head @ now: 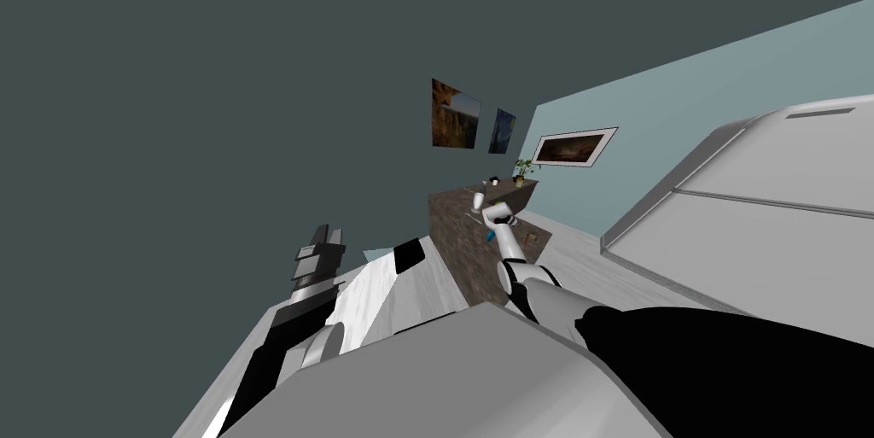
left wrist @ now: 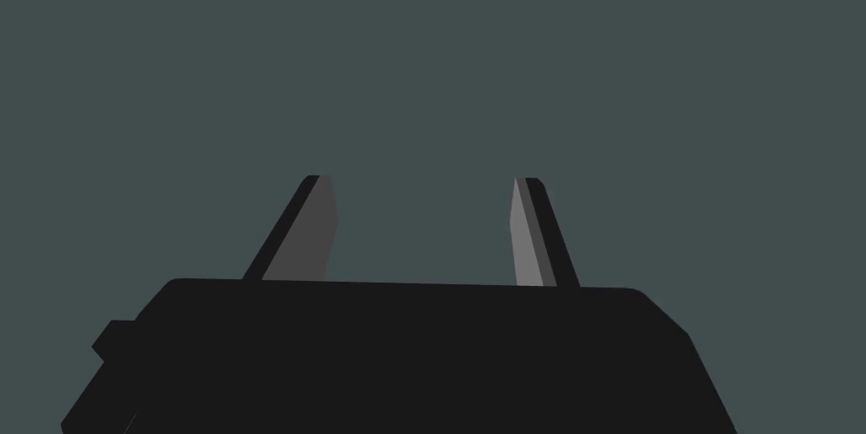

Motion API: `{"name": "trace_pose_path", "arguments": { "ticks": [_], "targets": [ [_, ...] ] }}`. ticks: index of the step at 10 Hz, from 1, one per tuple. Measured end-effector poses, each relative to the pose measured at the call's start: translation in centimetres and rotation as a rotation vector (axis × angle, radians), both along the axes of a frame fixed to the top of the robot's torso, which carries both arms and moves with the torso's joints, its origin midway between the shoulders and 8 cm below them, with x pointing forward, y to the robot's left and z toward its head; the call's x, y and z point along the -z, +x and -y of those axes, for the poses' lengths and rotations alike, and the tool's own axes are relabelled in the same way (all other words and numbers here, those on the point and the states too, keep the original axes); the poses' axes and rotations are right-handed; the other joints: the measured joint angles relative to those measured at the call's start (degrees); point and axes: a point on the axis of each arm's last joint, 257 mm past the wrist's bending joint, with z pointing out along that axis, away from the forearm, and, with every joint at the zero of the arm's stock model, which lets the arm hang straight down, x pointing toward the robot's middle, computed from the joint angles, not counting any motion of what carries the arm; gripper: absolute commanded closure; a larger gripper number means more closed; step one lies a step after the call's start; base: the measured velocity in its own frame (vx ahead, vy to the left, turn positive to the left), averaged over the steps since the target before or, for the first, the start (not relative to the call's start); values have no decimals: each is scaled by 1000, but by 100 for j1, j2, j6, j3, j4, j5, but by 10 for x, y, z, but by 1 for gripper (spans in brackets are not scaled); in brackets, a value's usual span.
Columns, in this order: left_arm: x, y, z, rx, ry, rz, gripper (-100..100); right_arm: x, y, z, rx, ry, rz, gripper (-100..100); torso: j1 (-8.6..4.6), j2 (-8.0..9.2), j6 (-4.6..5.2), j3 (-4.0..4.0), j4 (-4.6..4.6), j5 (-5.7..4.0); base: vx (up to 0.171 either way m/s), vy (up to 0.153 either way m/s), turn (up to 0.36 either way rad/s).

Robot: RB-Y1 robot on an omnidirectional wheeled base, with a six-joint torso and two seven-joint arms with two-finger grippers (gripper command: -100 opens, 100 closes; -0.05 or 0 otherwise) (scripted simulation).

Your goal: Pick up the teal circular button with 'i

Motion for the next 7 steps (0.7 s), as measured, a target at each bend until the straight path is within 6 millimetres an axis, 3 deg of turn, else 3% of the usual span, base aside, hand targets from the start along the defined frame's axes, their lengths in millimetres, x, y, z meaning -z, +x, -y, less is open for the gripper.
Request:
{"name": "trace_pose_path", "arguments": {
  "ticks": [7],
  "targets": [
    [0,0,0,0,0,0,0,29,17,-23,-48,196,-34,-100,0,-1,1,0,0,0,11,11,-13]
  ]
}}
